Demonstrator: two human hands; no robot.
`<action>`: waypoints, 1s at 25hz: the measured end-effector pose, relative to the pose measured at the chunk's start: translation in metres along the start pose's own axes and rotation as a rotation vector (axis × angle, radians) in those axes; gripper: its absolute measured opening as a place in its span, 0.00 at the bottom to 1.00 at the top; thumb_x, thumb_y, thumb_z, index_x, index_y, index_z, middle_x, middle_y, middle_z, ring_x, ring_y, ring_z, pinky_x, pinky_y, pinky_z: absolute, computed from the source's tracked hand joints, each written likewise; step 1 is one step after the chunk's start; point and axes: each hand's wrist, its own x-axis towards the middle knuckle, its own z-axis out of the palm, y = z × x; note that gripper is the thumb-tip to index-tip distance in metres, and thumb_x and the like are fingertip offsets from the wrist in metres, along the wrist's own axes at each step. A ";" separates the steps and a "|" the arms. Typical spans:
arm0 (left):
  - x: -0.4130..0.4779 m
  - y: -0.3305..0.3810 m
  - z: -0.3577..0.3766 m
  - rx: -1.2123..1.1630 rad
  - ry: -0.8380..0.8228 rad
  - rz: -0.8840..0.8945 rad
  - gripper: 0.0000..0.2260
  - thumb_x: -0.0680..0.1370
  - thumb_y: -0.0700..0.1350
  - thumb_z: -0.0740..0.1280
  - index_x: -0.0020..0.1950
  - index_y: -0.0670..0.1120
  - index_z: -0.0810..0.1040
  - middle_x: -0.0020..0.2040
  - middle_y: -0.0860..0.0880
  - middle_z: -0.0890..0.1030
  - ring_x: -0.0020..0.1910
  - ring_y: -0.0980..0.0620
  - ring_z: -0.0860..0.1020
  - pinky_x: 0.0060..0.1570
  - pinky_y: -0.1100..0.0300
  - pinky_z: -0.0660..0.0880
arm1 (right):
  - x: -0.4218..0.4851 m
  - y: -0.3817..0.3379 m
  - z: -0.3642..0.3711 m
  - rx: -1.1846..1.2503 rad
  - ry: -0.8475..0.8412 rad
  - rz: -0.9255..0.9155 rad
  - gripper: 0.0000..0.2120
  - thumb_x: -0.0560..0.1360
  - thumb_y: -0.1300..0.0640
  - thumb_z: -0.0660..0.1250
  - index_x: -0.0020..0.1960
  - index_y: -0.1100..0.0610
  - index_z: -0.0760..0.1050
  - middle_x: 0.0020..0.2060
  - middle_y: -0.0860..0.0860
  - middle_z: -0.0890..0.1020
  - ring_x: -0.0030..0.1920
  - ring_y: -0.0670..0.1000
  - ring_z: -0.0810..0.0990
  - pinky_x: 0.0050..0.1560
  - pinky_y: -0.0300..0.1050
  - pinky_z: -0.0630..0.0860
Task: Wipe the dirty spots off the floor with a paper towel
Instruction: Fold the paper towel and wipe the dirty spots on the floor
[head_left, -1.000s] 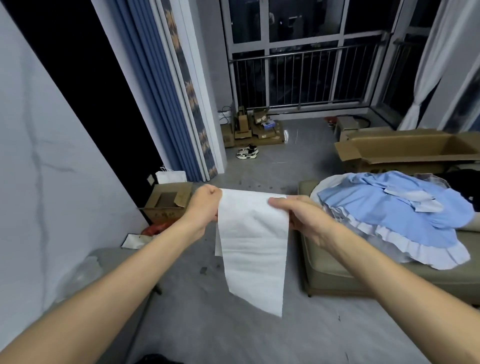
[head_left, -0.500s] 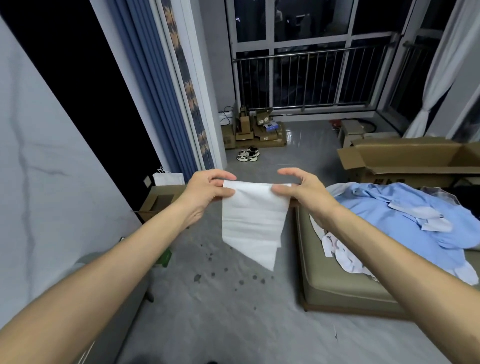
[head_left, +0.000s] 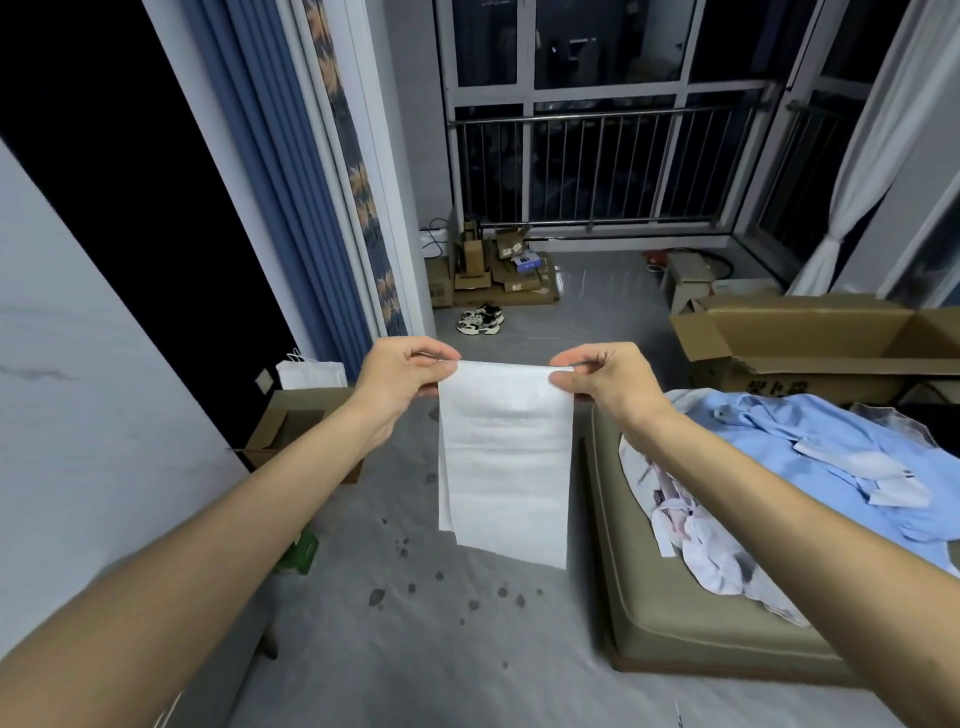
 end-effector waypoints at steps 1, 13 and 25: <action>0.014 -0.001 -0.005 0.008 -0.015 0.010 0.07 0.70 0.38 0.74 0.43 0.49 0.85 0.39 0.49 0.86 0.41 0.55 0.84 0.41 0.64 0.80 | 0.013 -0.001 0.009 -0.016 0.040 -0.003 0.08 0.68 0.64 0.77 0.46 0.60 0.84 0.36 0.57 0.82 0.37 0.52 0.80 0.49 0.48 0.82; 0.157 -0.003 -0.037 0.386 -0.050 0.303 0.05 0.71 0.43 0.74 0.47 0.48 0.85 0.41 0.54 0.82 0.40 0.60 0.78 0.43 0.63 0.76 | 0.135 -0.005 0.053 -0.251 0.215 -0.169 0.02 0.71 0.58 0.75 0.41 0.55 0.83 0.36 0.49 0.82 0.37 0.44 0.77 0.39 0.30 0.72; 0.298 0.009 0.001 -0.154 -0.112 -0.219 0.12 0.79 0.52 0.64 0.58 0.47 0.77 0.52 0.48 0.84 0.53 0.48 0.82 0.47 0.55 0.80 | 0.278 0.025 0.049 0.347 -0.265 0.140 0.11 0.78 0.57 0.67 0.52 0.65 0.81 0.49 0.59 0.85 0.47 0.55 0.83 0.51 0.49 0.78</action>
